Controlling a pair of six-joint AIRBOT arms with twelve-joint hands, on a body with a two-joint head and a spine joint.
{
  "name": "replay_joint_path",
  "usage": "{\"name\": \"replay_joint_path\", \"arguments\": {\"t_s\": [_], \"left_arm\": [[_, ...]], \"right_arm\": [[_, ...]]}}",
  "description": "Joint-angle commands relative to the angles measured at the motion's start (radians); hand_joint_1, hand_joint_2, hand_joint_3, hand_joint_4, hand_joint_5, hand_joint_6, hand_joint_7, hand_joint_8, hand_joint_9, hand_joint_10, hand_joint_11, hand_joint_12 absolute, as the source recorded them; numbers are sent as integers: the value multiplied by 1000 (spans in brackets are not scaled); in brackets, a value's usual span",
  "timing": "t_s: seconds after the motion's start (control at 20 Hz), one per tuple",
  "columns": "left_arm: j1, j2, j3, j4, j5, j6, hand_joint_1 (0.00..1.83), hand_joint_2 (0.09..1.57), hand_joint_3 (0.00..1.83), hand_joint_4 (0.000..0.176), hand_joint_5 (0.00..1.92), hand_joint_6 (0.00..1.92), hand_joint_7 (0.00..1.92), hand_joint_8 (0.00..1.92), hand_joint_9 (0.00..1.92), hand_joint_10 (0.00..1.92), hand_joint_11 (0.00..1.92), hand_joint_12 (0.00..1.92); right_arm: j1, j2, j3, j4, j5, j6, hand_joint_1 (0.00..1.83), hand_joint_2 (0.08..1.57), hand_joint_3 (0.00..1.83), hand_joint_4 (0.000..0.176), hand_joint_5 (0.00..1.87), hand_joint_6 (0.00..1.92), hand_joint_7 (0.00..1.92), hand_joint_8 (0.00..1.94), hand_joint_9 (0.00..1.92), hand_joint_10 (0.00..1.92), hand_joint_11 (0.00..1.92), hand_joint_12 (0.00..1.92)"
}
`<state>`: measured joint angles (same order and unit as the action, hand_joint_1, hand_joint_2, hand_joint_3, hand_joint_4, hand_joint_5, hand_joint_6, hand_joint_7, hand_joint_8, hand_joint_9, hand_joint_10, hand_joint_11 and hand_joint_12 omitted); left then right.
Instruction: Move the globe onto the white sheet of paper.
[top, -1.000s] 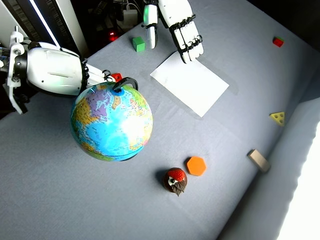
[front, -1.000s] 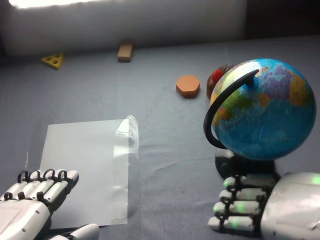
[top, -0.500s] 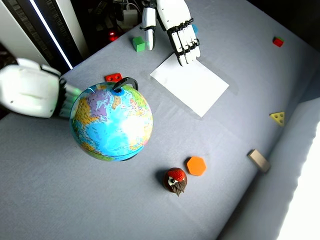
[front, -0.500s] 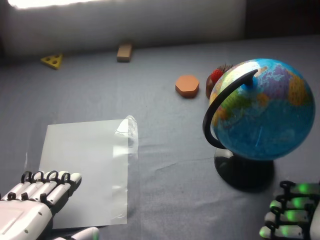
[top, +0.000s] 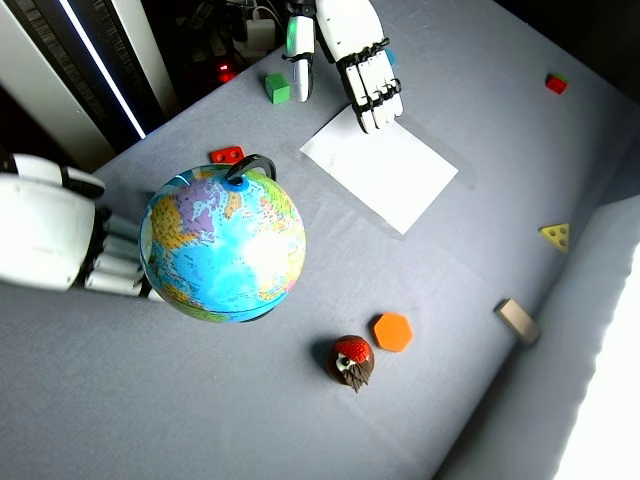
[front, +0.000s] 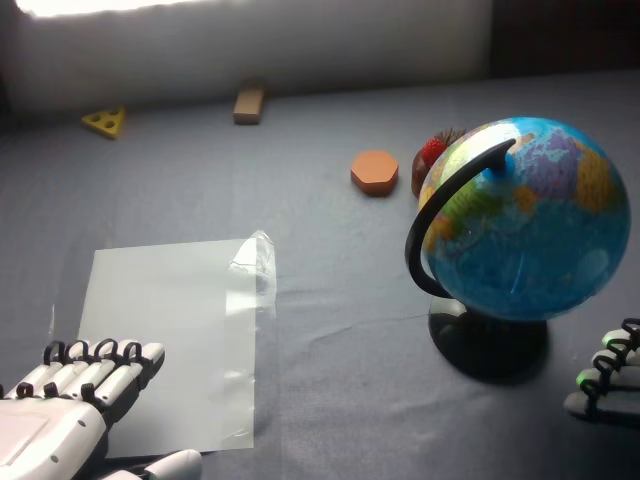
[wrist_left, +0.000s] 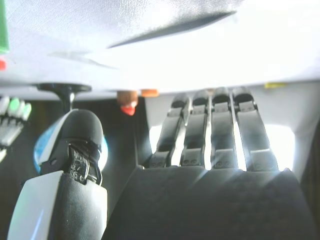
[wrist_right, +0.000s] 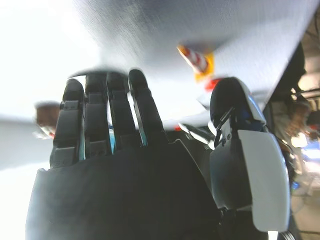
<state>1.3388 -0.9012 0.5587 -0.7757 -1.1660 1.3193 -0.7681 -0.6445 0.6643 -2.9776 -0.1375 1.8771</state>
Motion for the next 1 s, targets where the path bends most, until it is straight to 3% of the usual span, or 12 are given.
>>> {"name": "replay_joint_path", "arguments": {"t_s": [0.0, 0.35, 0.6, 0.75, 0.95], "left_arm": [[-6, -1, -2, 41, -97, -2, 0, 1230, 15, 0, 0, 0, 0, 0, 0, 0, 0, 0], [-14, 6, -3, 26, -99, -7, 0, 1231, 12, 0, 0, 0, 0, 0, 0, 0, 0, 0], [-14, 7, -10, 24, -99, -8, 0, 1232, 11, 0, 0, 0, 0, 0, 0, 0, 0, 0], [-14, 8, -17, 24, -99, -9, 0, 1232, 10, 0, 0, 0, 0, 0, 0, 0, 0, 0], [-11, 12, -20, 28, -99, -9, 0, 1233, 9, 0, 0, 0, 0, 0, 0, 0, 0, 0]], "right_arm": [[24, -7, 12, -34, -76, 1, 0, 1201, 0, 0, 78, 1, 36, 0, 36, 0, 0, 0], [105, -89, 149, -34, -27, -8, 0, 1198, 0, 0, 53, 0, 17, 0, 9, 0, 0, 0], [166, -174, 315, -34, 66, -16, 0, 1198, 0, 0, 60, 3, 15, 0, 6, 0, 0, 0], [164, -193, 348, -34, 86, 29, 0, 1196, 0, 0, 57, 2, 13, 0, 6, 0, 0, 0], [173, -213, 344, -34, 140, 19, 0, 1196, 0, 0, 52, 0, 4, 0, 0, 0, 0, 0]]}}
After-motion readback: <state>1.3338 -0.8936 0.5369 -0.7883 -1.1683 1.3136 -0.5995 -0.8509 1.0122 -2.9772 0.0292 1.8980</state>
